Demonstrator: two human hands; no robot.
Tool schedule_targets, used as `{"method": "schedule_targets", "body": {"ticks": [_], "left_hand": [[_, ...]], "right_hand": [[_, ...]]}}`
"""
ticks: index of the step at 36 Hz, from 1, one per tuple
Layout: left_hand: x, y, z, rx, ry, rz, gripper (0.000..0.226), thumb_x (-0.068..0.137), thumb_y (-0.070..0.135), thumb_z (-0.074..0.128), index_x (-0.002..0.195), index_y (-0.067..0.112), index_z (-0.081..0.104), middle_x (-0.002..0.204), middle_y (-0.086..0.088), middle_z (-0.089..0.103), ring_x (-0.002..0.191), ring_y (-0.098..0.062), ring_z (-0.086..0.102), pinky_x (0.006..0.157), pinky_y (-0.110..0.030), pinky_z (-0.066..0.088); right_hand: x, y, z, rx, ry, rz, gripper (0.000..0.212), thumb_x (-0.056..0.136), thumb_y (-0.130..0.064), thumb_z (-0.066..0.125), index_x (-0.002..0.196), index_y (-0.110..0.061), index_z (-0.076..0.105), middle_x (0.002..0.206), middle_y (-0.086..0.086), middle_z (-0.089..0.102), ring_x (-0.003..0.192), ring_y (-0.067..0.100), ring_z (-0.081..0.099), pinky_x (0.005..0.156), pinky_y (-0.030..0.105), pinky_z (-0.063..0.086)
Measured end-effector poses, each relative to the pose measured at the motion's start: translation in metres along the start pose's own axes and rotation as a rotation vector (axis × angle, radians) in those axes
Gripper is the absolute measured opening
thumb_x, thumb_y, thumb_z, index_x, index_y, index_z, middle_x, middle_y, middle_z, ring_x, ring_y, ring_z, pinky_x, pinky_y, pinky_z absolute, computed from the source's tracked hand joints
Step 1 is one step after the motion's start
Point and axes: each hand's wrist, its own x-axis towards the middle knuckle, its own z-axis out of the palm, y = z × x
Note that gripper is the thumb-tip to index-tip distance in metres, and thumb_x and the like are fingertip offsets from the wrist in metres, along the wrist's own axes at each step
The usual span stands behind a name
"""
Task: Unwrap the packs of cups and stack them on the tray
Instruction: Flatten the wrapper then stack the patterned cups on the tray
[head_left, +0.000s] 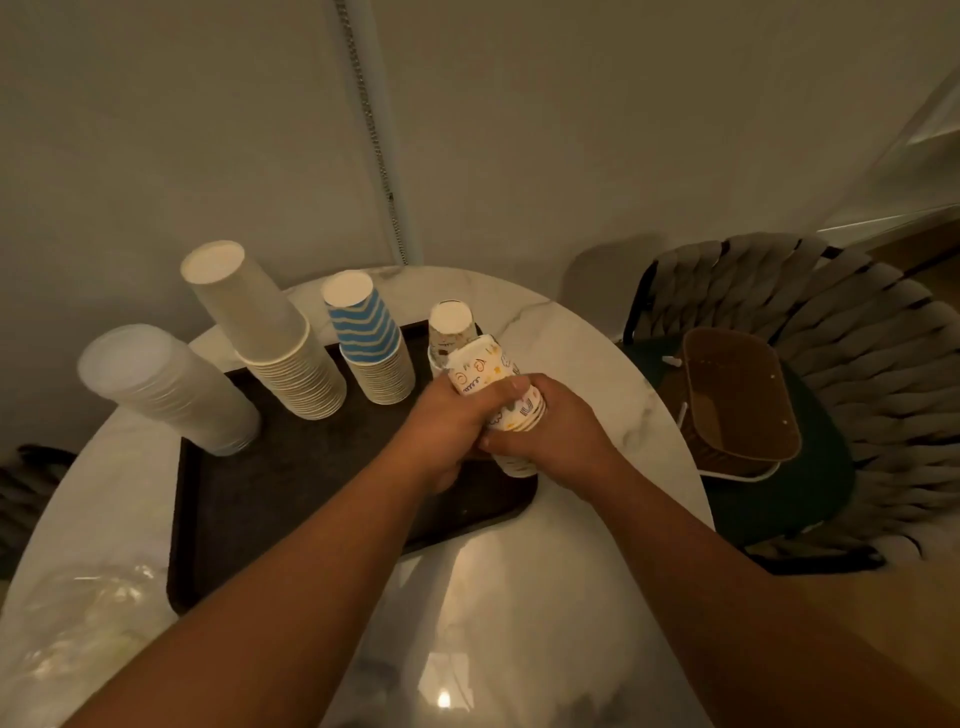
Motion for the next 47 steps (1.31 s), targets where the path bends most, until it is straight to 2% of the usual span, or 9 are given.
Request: {"method": "schedule_targets", "body": {"ticks": [5,8,11,14,19,25,34,40,47], "left_hand": [[-0.009,-0.001,-0.008,-0.243,0.012,0.075,0.033,0.090,0.017,0.066,0.121,0.020,0.058,0.114,-0.009,0.071,0.103,-0.029,0.069,0.082,-0.054,0.057],[-0.011,0.003,-0.009,-0.224,0.035,0.098,0.030,0.089,0.019,0.067,0.119,0.021,0.059,0.112,-0.008,0.072,0.101,-0.026,0.070,0.076,-0.046,0.059],[-0.014,0.003,-0.007,-0.193,0.012,0.094,0.032,0.090,0.020,0.066,0.121,0.017,0.059,0.111,-0.008,0.072,0.101,-0.024,0.070,0.078,-0.042,0.059],[-0.014,0.005,-0.007,-0.163,0.035,0.116,0.036,0.089,0.021,0.068,0.122,0.014,0.059,0.113,-0.007,0.071,0.104,-0.022,0.069,0.089,-0.041,0.056],[-0.009,0.011,-0.011,-0.150,0.156,0.140,0.019,0.090,0.026,0.067,0.103,0.013,0.064,0.104,-0.010,0.074,0.098,-0.024,0.071,0.092,-0.048,0.055],[0.004,0.013,-0.007,-0.098,0.311,0.117,0.036,0.085,0.039,0.072,0.107,0.012,0.063,0.102,-0.006,0.074,0.093,-0.021,0.072,0.087,-0.047,0.058],[0.039,0.083,-0.012,0.477,0.468,0.583,0.045,0.077,0.039,0.078,0.109,0.023,0.050,0.098,0.013,0.059,0.097,-0.010,0.061,0.082,-0.028,0.052],[0.069,0.067,-0.018,0.733,0.453,0.492,0.055,0.079,0.030,0.078,0.123,0.012,0.050,0.104,0.003,0.052,0.096,-0.013,0.051,0.076,-0.025,0.041],[0.083,0.040,-0.018,0.915,0.394,0.377,0.069,0.082,0.029,0.077,0.140,0.012,0.044,0.136,-0.012,0.055,0.123,-0.030,0.052,0.094,-0.036,0.046]], "right_hand": [[-0.008,-0.005,0.012,0.165,0.269,0.120,0.097,0.052,-0.049,0.089,0.132,-0.028,0.038,0.133,-0.004,0.033,0.118,0.013,0.042,0.094,0.032,0.049],[-0.019,-0.013,0.024,0.571,0.242,0.253,0.083,0.052,-0.040,0.087,0.120,-0.015,0.047,0.124,0.007,0.057,0.105,0.019,0.062,0.079,0.028,0.056],[-0.028,-0.014,0.035,1.030,0.120,0.189,0.057,0.065,-0.021,0.077,0.118,-0.008,0.061,0.114,0.014,0.070,0.103,0.026,0.068,0.083,0.032,0.057],[-0.031,-0.013,0.038,1.182,0.076,0.194,0.047,0.073,-0.016,0.069,0.119,-0.007,0.061,0.114,0.014,0.070,0.105,0.024,0.068,0.084,0.028,0.056],[-0.030,-0.008,0.039,1.142,0.120,0.235,0.042,0.071,-0.018,0.069,0.112,-0.010,0.062,0.104,0.010,0.073,0.094,0.021,0.071,0.075,0.027,0.057],[-0.027,0.000,0.036,1.064,0.180,0.216,0.041,0.068,-0.017,0.071,0.109,-0.013,0.064,0.103,0.008,0.073,0.096,0.021,0.070,0.080,0.029,0.056],[-0.015,0.017,0.016,1.096,0.207,0.271,0.046,0.072,-0.018,0.070,0.116,-0.012,0.060,0.112,0.010,0.070,0.103,0.024,0.068,0.081,0.030,0.056],[-0.009,0.024,0.008,1.116,0.180,0.253,0.020,0.089,-0.005,0.061,0.105,-0.016,0.062,0.094,0.001,0.075,0.089,0.016,0.072,0.072,0.025,0.058],[-0.008,0.032,0.005,1.076,0.187,0.259,0.021,0.087,-0.008,0.063,0.106,-0.018,0.063,0.101,0.002,0.074,0.094,0.018,0.071,0.077,0.028,0.057]]}}
